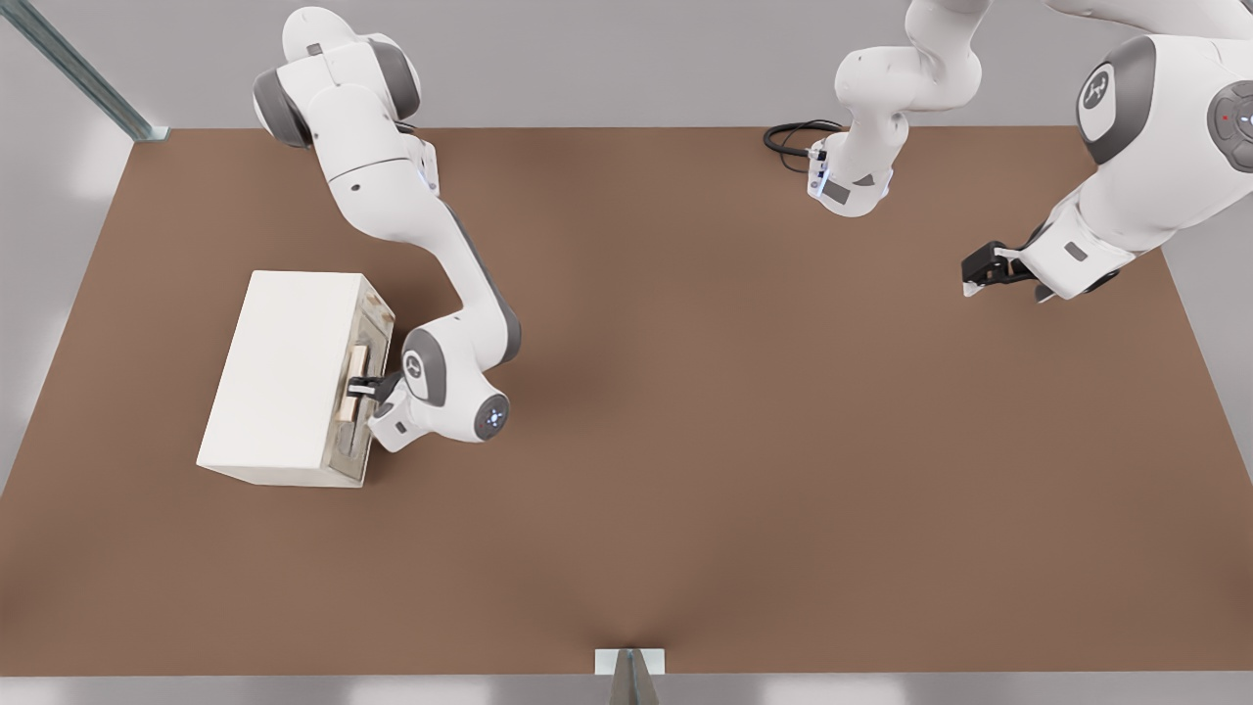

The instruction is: Keep left arm still and open the oven door with right arm

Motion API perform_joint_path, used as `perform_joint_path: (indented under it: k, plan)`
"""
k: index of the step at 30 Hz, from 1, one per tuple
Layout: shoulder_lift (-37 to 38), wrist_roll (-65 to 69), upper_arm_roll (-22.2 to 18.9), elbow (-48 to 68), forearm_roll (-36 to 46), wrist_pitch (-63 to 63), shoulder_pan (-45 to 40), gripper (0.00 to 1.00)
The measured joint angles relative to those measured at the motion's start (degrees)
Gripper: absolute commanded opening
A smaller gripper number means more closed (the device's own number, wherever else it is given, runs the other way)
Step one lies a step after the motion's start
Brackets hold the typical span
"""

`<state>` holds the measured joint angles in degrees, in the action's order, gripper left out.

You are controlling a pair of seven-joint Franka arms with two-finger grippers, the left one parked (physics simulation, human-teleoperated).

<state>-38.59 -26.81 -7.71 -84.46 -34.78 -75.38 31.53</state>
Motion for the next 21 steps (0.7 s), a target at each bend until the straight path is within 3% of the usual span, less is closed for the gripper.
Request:
perform_joint_path:
  k: [4, 8, 9, 10, 11, 12, 13, 21]
  plan:
    - [-0.62, -0.58, 0.24, 10.34, 4.56, -0.45, -0.91, 0.21]
    - [7.87, 2.61, -0.12, 14.06, 15.28, -0.93, -8.64, 0.21]
    - [10.91, 3.96, -0.15, 13.92, 18.9, -1.17, -11.45, 0.28]
    - [14.41, 5.26, -0.15, 13.01, 22.86, -1.36, -14.07, 0.45]
    - [17.45, 6.5, -0.13, 12.24, 26.2, -1.41, -15.85, 0.47]
    - [19.6, 7.66, -0.12, 11.84, 28.89, -1.4, -16.71, 0.96]
    - [21.46, 8.79, -0.12, 11.14, 30.72, -1.37, -17.04, 1.0]
    - [24.35, 16.2, -0.43, 9.48, 36.37, -4.62, -18.35, 1.0]
